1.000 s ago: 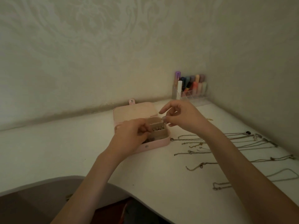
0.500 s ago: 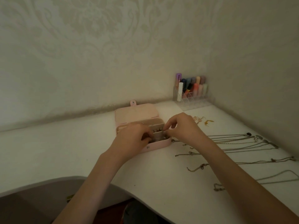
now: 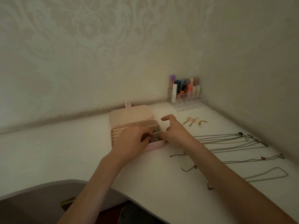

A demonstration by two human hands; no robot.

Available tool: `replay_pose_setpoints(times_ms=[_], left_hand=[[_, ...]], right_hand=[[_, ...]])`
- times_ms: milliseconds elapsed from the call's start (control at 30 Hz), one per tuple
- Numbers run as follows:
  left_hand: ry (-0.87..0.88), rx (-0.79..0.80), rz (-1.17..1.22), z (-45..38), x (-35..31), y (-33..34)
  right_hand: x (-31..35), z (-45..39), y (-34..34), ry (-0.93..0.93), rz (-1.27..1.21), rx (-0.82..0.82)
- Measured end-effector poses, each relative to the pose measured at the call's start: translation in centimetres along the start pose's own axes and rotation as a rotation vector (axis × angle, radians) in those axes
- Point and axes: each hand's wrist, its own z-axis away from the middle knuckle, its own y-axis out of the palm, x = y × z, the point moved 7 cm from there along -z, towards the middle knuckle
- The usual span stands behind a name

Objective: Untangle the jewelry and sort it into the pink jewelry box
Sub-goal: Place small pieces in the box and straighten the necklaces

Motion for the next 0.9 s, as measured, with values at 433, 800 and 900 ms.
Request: replay_pose_setpoints(times_ms=[433, 800, 900], left_hand=[[0.014, -0.088, 0.083, -0.5, 0.8, 1.1], [-0.003, -0.092, 0.118, -0.5, 0.6, 1.1], [0.006, -0.087, 0.127, -0.5, 0.6, 1.1]], right_hand=[[-4.5, 1.3, -17.4, 0.101, 0.314, -0.546], [-10.8, 1.7, -18.2, 0.430, 0.784, -0.508], [-10.3, 1.8, -18.0, 0.374, 0.713, -0.504]])
